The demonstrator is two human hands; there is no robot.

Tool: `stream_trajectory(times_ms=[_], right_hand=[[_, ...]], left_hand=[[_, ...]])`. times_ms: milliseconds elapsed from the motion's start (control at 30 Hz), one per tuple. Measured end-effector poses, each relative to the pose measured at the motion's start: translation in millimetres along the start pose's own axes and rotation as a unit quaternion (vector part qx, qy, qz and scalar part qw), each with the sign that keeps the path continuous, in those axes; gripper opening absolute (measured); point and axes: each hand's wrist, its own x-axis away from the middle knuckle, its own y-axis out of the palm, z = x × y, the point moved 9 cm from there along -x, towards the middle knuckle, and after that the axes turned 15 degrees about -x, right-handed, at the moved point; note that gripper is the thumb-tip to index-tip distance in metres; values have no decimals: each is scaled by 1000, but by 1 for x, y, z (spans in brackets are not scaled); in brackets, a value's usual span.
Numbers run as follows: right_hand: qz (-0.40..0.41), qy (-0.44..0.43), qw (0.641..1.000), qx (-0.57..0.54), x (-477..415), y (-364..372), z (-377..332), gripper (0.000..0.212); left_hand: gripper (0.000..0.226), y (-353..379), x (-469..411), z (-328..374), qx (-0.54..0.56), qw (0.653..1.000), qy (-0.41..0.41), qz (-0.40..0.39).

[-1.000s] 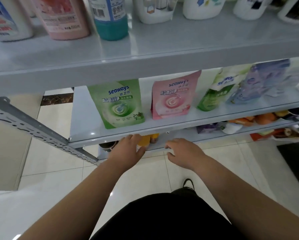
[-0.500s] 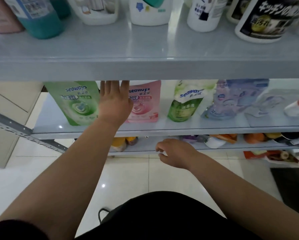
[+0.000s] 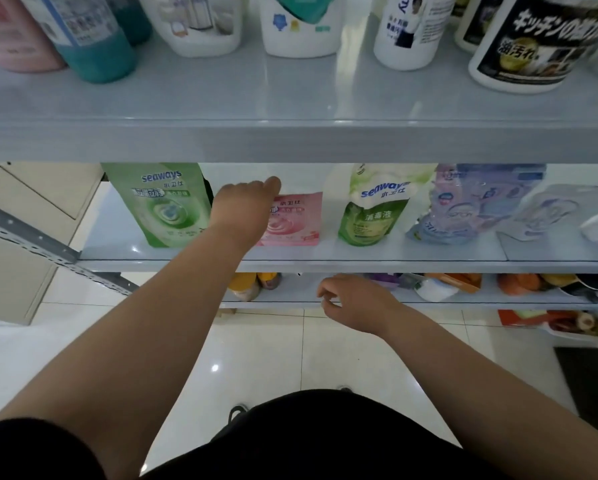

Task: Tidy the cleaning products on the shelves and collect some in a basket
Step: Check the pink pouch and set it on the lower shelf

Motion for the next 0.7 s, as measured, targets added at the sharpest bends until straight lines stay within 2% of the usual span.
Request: stream_trajectory(times_ms=[100,200,267,300,333,400,467,500,567,633,667,700], right_hand=[[77,31,993,-82,1,-7,-1,38],[185,42,955,-227,10,-19,-7,81],[192,46,938,-285,12,-17,-16,101],[178,48,935,-302,13,-13,-24,103],[159,49,932,-323,15,-7,-32,97],[128,45,908,-396,18,9,-48,67],[127,32,872,-471,22,25,-61,36],[142,31,857,-495,25,31,-66,28],[184,45,825,-532,32,42,-69,23],[217,72,785,-575,37,57,-65,35],[231,83,764,-596,40,63,-64,39],[247,90,746,-612,43,66,-63,41]], left_hand=[[33,-7,16,-8,33,999,15,-10],[24,-21,42,-22,80,996,32,-16],[23,-31,61,-32,105,993,43,-39],[23,-34,69,-36,123,990,49,-51],[24,-38,77,-40,148,986,51,-61],[27,-42,90,-49,209,975,45,-69],[29,-44,97,-58,287,956,37,-51],[30,-46,101,-63,329,943,29,-25],[37,-52,113,-80,377,922,5,90],[39,-51,133,-94,348,915,-16,203],[35,-44,142,-94,340,914,-14,220],[30,-32,149,-90,345,916,4,205]])
